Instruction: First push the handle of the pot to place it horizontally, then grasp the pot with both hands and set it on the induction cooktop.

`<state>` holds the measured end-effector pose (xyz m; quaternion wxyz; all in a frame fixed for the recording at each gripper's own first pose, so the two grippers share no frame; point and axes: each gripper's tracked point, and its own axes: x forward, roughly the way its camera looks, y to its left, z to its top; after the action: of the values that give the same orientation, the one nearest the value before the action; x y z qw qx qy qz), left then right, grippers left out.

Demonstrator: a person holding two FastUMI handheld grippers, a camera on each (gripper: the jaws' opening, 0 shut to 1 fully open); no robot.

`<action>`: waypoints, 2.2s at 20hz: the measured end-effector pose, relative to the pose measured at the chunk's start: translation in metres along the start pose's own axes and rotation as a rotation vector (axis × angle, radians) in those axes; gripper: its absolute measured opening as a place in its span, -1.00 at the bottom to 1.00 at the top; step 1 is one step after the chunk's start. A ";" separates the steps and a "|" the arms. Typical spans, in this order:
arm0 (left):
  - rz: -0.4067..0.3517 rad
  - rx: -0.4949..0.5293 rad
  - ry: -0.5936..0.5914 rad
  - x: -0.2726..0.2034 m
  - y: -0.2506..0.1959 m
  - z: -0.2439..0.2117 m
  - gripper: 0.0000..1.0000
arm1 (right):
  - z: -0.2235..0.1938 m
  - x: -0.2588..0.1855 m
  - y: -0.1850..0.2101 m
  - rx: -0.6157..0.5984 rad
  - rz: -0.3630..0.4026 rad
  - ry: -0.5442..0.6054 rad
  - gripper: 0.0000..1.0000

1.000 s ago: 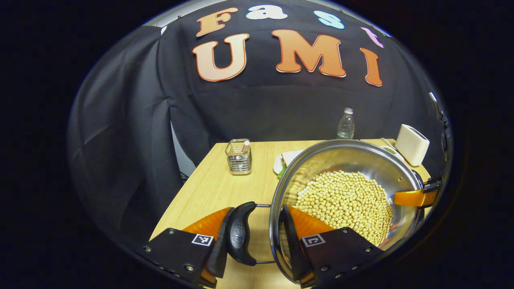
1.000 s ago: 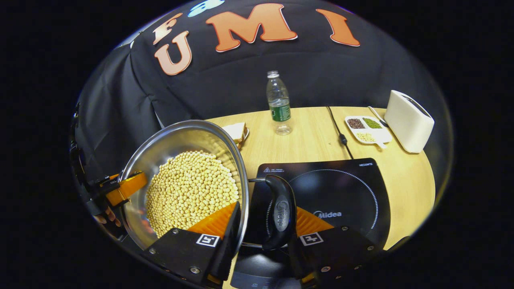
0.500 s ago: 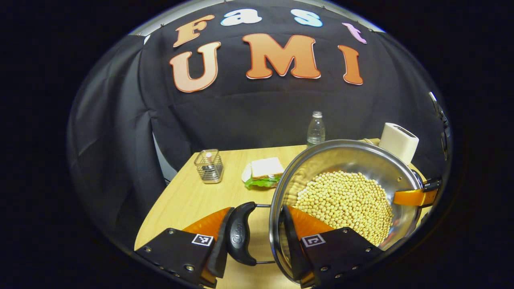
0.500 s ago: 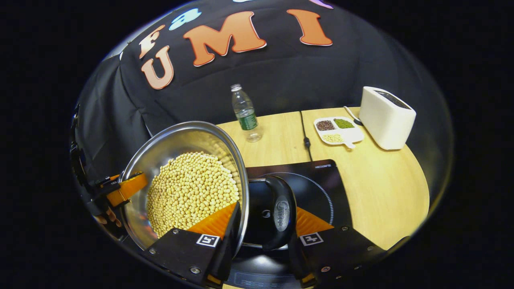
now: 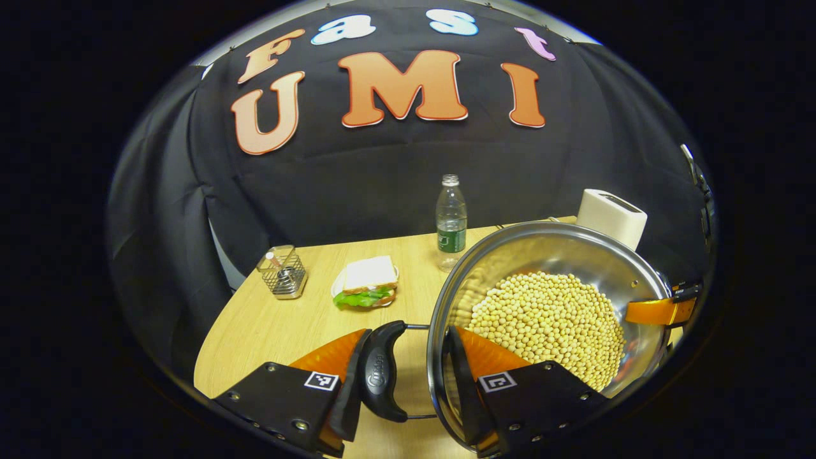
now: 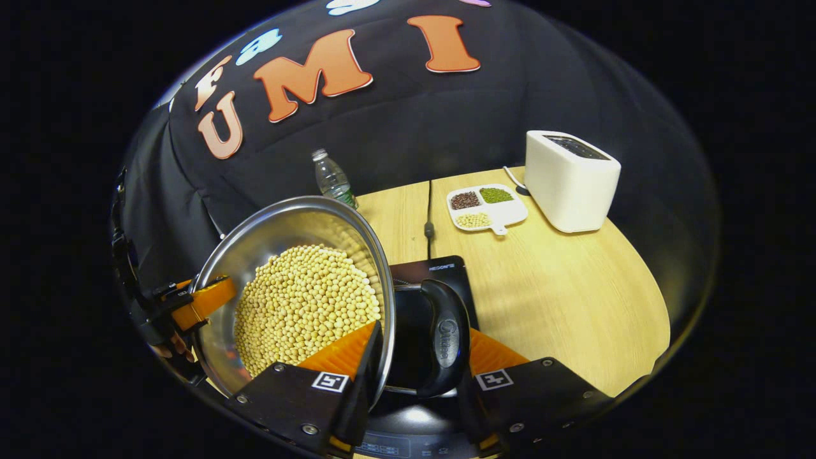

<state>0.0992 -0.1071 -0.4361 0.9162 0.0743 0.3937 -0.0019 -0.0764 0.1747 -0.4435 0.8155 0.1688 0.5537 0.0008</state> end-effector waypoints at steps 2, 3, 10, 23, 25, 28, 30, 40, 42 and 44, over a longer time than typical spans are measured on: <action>-0.011 0.008 0.000 0.006 -0.012 0.000 0.29 | 0.000 -0.004 -0.002 0.011 -0.010 -0.003 0.16; -0.015 0.009 0.001 0.009 -0.015 0.000 0.29 | 0.000 -0.006 -0.001 0.014 -0.013 -0.003 0.16; -0.043 0.010 0.015 0.034 -0.039 -0.008 0.29 | -0.002 -0.006 0.000 0.029 -0.044 0.010 0.16; -0.063 0.002 0.066 0.065 -0.052 -0.031 0.28 | 0.009 -0.007 0.003 0.060 -0.051 0.032 0.16; -0.069 -0.002 0.083 0.070 -0.054 -0.036 0.28 | 0.014 -0.006 0.004 0.072 -0.050 0.029 0.16; -0.074 -0.006 0.074 0.071 -0.055 -0.035 0.29 | 0.015 -0.009 0.003 0.076 -0.054 0.024 0.15; -0.074 -0.003 0.075 0.070 -0.055 -0.035 0.29 | 0.015 -0.012 0.002 0.079 -0.053 0.025 0.15; -0.076 -0.032 0.018 0.059 -0.052 -0.018 0.36 | 0.032 -0.015 -0.008 0.010 -0.092 -0.073 0.35; -0.045 -0.014 -0.052 0.043 -0.041 0.006 0.39 | 0.046 -0.028 -0.008 -0.047 -0.127 -0.138 0.45; -0.012 0.010 -0.142 0.021 -0.030 0.036 0.70 | 0.062 -0.044 -0.004 -0.080 -0.136 -0.202 0.61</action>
<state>0.1374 -0.1409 -0.4308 0.9414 0.0760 0.3282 -0.0145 -0.0377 0.1459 -0.3841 0.8714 0.0972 0.4783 -0.0496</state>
